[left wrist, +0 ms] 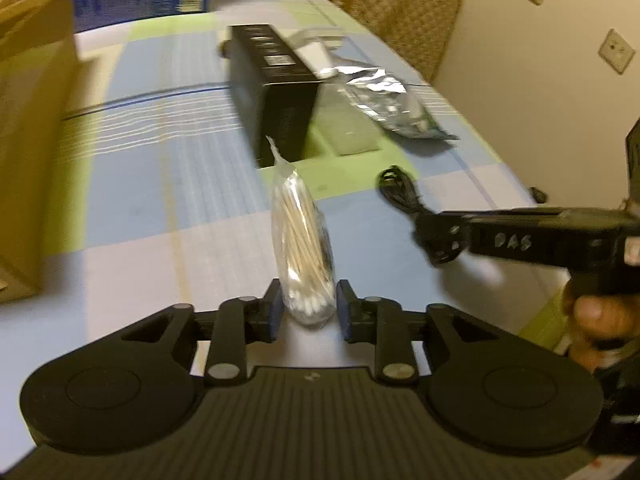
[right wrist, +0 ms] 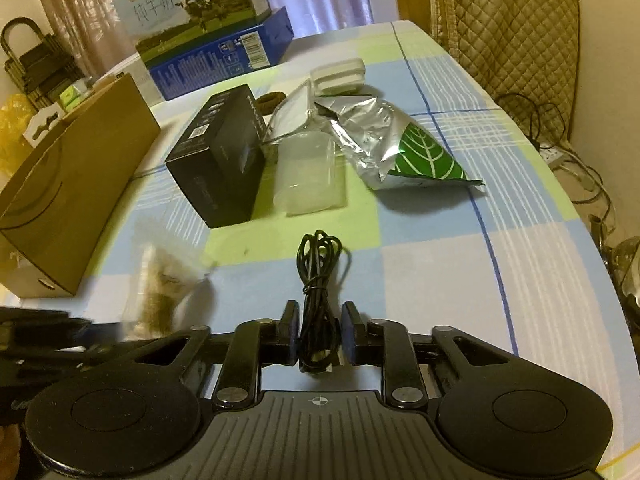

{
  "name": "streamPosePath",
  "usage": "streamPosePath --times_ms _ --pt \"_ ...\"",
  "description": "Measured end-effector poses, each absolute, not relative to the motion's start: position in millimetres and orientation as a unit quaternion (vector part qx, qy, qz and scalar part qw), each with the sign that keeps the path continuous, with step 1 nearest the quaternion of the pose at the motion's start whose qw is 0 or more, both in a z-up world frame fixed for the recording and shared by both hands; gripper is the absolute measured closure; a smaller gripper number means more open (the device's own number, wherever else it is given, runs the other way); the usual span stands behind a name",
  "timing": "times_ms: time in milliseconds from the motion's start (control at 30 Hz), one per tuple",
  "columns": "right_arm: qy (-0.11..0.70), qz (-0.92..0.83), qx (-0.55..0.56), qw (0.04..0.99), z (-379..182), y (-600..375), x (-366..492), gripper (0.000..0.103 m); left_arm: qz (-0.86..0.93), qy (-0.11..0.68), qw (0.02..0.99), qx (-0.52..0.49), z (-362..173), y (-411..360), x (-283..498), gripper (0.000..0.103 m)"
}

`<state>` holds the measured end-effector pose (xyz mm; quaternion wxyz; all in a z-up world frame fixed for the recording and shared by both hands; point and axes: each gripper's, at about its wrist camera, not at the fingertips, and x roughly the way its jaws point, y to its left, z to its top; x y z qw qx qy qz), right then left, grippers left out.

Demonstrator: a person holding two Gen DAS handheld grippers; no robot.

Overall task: Organize objects
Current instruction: 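Grasp the black cable with the right tool while the left tool grasps the cotton swab bag, then carry the cotton swab bag and black cable over the cardboard box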

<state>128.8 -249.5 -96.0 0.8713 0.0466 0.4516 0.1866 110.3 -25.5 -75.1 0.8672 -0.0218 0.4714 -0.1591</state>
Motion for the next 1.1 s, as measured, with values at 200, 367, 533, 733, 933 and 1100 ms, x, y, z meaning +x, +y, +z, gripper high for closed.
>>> streamPosePath --times_ms 200,367,533,733,933,1100 --pt "0.438 0.190 0.038 0.878 -97.0 -243.2 131.0 0.063 -0.124 0.450 0.884 -0.004 -72.1 -18.2 108.6 0.057" --pt "0.441 0.184 0.039 0.878 -101.3 -242.4 134.8 0.063 -0.111 0.437 0.892 0.017 -73.8 -21.9 116.2 0.050" --pt "0.435 0.185 0.036 0.881 -102.4 -240.4 134.7 0.063 -0.097 0.435 0.895 0.013 -80.8 -22.9 126.0 0.051" --pt "0.430 0.187 0.026 0.883 -103.0 -236.2 135.0 0.063 -0.099 0.447 0.889 0.026 -86.6 -24.4 131.0 0.071" --pt "0.421 0.186 -0.006 0.888 -105.5 -226.1 137.1 0.063 -0.100 0.448 0.888 0.024 -85.0 -24.3 126.8 0.081" --pt "0.412 0.170 -0.056 0.894 -107.5 -214.3 133.3 0.091 -0.100 0.448 0.888 0.026 -84.3 -25.6 124.9 0.082"
